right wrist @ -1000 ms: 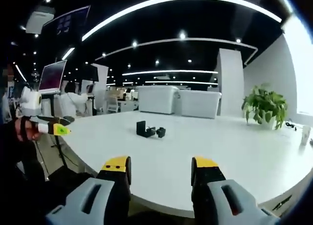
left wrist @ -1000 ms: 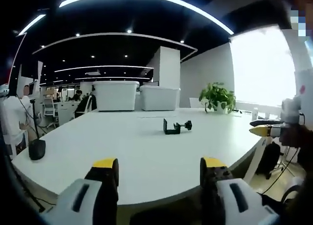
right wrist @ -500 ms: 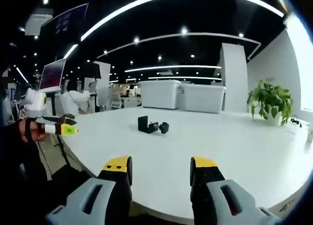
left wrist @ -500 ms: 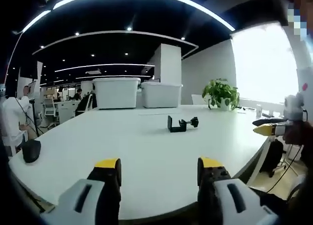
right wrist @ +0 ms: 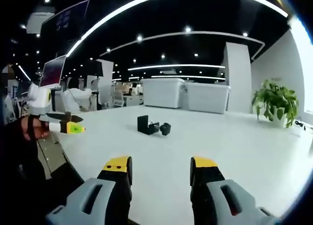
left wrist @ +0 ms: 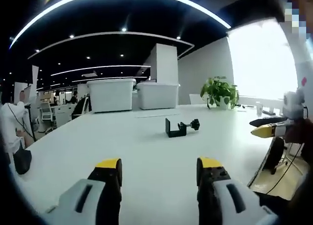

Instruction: Clamp the fixed fixture on the desktop, loosen the retaining clip, secure it to the edge of the desk, and tighten the retaining clip.

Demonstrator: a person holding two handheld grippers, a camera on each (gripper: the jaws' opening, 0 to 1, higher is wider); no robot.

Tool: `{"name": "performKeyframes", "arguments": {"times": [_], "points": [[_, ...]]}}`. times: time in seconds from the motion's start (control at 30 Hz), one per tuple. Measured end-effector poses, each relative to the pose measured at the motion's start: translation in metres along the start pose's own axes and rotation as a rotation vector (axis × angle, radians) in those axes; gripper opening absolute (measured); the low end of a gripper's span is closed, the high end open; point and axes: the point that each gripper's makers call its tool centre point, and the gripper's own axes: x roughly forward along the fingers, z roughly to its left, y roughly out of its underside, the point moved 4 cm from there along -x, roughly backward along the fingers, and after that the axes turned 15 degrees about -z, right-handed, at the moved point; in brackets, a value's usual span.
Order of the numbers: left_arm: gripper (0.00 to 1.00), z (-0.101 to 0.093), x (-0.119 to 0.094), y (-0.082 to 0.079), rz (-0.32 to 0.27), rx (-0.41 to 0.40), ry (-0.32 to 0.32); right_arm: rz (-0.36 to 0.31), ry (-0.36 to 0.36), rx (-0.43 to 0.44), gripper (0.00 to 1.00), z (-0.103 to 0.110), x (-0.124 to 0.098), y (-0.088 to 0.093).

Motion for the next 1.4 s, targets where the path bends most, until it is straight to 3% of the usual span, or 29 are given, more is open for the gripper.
{"name": "performKeyframes", "arguments": {"times": [0.77, 1.2, 1.4], "points": [[0.61, -0.002, 0.042, 0.008, -0.006, 0.022, 0.018, -0.006, -0.026, -0.003, 0.46, -0.005, 0.050, 0.008], [0.62, -0.005, 0.065, 0.019, 0.026, 0.019, 0.036, -0.022, -0.042, 0.009, 0.46, -0.009, 0.080, 0.009], [0.62, 0.001, 0.073, 0.017, 0.023, -0.022, 0.014, -0.020, -0.045, 0.016, 0.45, -0.010, 0.090, 0.017]]}}
